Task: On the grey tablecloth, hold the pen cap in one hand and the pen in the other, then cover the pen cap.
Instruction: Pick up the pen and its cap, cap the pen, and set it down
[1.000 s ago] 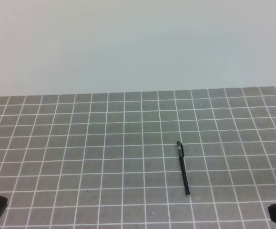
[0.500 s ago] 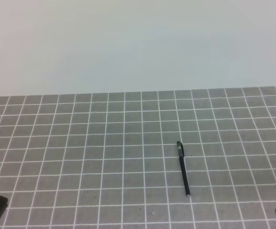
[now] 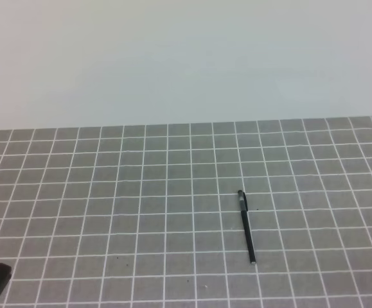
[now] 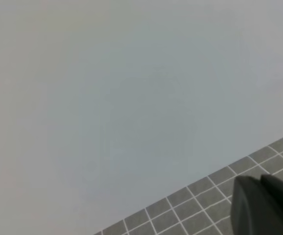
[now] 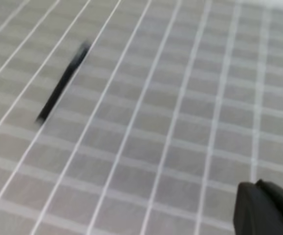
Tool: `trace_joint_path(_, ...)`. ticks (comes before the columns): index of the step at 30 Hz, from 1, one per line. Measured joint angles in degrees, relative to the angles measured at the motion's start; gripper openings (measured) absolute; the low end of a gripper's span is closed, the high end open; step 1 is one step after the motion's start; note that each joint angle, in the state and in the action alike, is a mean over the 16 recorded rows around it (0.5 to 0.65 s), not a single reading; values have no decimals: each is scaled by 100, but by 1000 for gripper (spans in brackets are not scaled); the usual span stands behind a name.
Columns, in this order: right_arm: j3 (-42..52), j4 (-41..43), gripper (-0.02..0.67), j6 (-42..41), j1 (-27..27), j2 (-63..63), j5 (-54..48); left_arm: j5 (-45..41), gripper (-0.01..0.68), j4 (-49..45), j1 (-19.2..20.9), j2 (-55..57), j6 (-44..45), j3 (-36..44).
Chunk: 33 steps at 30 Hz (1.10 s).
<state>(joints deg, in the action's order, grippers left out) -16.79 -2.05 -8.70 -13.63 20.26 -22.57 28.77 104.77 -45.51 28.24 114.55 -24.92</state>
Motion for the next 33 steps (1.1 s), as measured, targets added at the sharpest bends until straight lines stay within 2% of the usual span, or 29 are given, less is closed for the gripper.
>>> trace_joint_path(6, 720, -63, 3, 50, 606, -1159, 350, 0, 1, 0, 0, 0, -49, 0)
trace_joint_path(12, 1231, -153, 3, 101, 920, -1879, 448, 0, 1, 0, 0, 0, -100, 0)
trace_joint_path(24, 1625, -242, 3, 134, 1007, -2142, 536, 1, 0, 0, 0, 0, -144, 0)
trace_joint_path(33, 1629, -89, 3, 573, 1007, -2142, 562, 0, 0, 0, 0, 0, -218, 0)
